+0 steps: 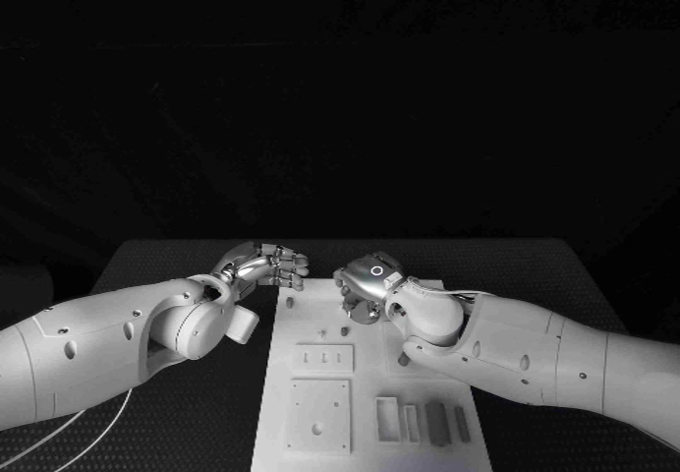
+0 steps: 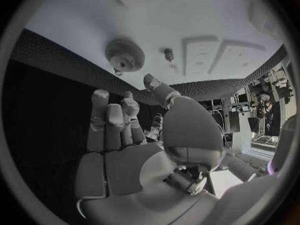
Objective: Assemble the parts on the task board
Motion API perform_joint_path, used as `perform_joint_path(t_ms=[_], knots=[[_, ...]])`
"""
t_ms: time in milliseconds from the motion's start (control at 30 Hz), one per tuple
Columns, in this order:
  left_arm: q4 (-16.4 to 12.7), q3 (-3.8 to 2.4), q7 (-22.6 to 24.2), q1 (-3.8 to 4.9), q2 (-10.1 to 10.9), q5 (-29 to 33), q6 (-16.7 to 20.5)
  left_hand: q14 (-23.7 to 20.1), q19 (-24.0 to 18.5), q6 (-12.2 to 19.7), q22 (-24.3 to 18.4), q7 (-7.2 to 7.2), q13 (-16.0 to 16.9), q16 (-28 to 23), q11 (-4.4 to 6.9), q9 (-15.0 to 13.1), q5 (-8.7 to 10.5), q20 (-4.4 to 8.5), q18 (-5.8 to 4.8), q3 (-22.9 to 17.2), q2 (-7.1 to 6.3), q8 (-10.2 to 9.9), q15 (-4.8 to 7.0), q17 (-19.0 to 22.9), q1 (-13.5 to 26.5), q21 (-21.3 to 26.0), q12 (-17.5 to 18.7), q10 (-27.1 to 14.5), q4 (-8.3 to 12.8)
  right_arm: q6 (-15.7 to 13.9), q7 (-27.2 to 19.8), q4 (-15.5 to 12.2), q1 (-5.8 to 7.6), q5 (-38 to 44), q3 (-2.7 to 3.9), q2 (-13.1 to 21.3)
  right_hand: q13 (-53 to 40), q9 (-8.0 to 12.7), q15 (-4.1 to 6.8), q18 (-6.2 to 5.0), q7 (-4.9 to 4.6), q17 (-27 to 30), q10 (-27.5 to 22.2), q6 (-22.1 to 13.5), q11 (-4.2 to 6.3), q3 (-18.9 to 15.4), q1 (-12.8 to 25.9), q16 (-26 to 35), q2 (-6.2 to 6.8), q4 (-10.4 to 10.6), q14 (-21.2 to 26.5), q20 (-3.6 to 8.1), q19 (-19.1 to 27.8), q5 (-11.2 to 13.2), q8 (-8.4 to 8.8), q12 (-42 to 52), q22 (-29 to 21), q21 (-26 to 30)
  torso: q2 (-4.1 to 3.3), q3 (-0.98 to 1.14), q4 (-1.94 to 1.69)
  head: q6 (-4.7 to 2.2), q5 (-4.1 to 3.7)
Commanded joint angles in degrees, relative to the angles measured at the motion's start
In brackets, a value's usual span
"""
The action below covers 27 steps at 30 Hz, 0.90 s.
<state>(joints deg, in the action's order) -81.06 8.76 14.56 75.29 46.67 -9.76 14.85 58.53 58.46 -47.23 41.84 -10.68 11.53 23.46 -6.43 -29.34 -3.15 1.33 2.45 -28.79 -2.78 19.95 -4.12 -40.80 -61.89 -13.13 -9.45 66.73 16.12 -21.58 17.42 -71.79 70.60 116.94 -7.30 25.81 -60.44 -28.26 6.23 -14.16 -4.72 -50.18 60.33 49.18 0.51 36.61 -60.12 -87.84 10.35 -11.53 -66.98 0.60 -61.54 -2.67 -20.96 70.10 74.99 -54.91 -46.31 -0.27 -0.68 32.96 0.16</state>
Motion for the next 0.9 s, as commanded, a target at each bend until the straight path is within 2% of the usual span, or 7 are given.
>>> perform_joint_path(t_ms=[33,267,533,733,900], knots=[[-0.1,-0.06,0.5,0.09,-0.2,-0.1,-0.3,0.3,-0.2,0.3,0.1,0.11,0.1,-0.3,-0.13,-0.1,0.02,-0.01,0.55,0.2,-0.16,-0.3,-0.28,-0.1,0.0,0.3,0.3,0.0,0.1,0.8,0.6,0.0,0.00,1.2,-0.02,0.0,0.1,0.0,0.06,-0.84,-0.94,0.1,0.0,8.9,0.06,0.0,-0.1,-0.3,0.36,0.3,-0.1,-0.09,-0.4,-0.2,0.25,0.1,0.7,0.1,0.04,-0.03,0.02,0.04,0.11],[-0.1,-0.06,0.5,0.09,0.0,-0.1,-0.3,0.3,-0.2,0.3,0.1,0.11,0.1,-0.3,-0.14,-0.1,0.02,-0.02,0.54,0.2,-0.17,-0.3,-0.29,-0.2,0.0,0.3,0.4,0.0,0.1,0.7,0.5,-0.2,0.00,0.8,-0.03,0.5,0.2,0.0,0.04,-0.84,-1.00,0.1,0.0,8.7,0.01,0.0,-0.1,-0.3,0.60,0.4,-0.1,-0.08,-0.4,-0.2,0.38,0.1,0.7,0.1,0.09,0.02,0.21,0.00,0.30],[-0.1,-0.06,0.5,0.09,0.0,-0.1,-0.3,0.3,-0.2,0.3,0.1,0.10,0.1,-0.3,-0.14,-0.1,0.02,-0.02,0.54,0.2,-0.17,-0.3,-0.29,-0.2,-0.1,0.3,0.4,0.0,0.1,-0.1,0.3,-1.1,-0.04,-0.4,-0.03,1.7,0.3,0.0,-0.02,-0.84,-1.09,0.2,0.0,8.5,-0.07,0.0,0.0,-0.3,1.17,0.9,-0.2,-0.07,-0.4,-0.2,0.60,0.1,0.7,0.2,0.07,0.11,0.22,-0.02,0.28],[-0.1,-0.06,0.5,0.09,0.1,-0.1,-0.3,0.3,-0.2,0.3,0.1,0.10,0.1,-0.4,-0.14,-0.1,0.02,-0.02,0.54,0.2,-0.18,-0.3,-0.29,-0.2,-0.1,0.3,0.4,0.0,0.1,0.2,-1.6,-0.6,-0.10,-4.3,-0.03,2.9,0.6,0.3,-0.30,-0.84,-1.53,0.4,-0.2,7.2,-0.46,0.2,-0.2,-0.3,2.63,1.9,-0.1,-0.06,-0.4,-0.2,1.50,0.1,0.7,0.4,0.06,0.07,0.21,-0.09,0.37],[-0.2,-0.06,0.5,0.09,0.2,-0.1,-0.3,0.3,-0.2,0.3,0.1,0.09,0.1,-0.4,-0.14,-0.1,0.02,-0.02,0.54,0.2,-0.20,-0.3,-0.29,-0.2,-0.1,0.4,0.4,0.0,0.1,1.5,-3.9,0.3,-0.22,-8.5,-0.03,3.4,0.8,1.0,-1.19,-0.84,-2.60,0.6,-1.0,4.2,-1.47,0.2,-0.1,-0.3,4.57,3.4,0.4,-0.25,-0.1,-0.2,3.30,0.2,0.8,0.6,0.04,0.06,0.20,-0.02,0.37]])
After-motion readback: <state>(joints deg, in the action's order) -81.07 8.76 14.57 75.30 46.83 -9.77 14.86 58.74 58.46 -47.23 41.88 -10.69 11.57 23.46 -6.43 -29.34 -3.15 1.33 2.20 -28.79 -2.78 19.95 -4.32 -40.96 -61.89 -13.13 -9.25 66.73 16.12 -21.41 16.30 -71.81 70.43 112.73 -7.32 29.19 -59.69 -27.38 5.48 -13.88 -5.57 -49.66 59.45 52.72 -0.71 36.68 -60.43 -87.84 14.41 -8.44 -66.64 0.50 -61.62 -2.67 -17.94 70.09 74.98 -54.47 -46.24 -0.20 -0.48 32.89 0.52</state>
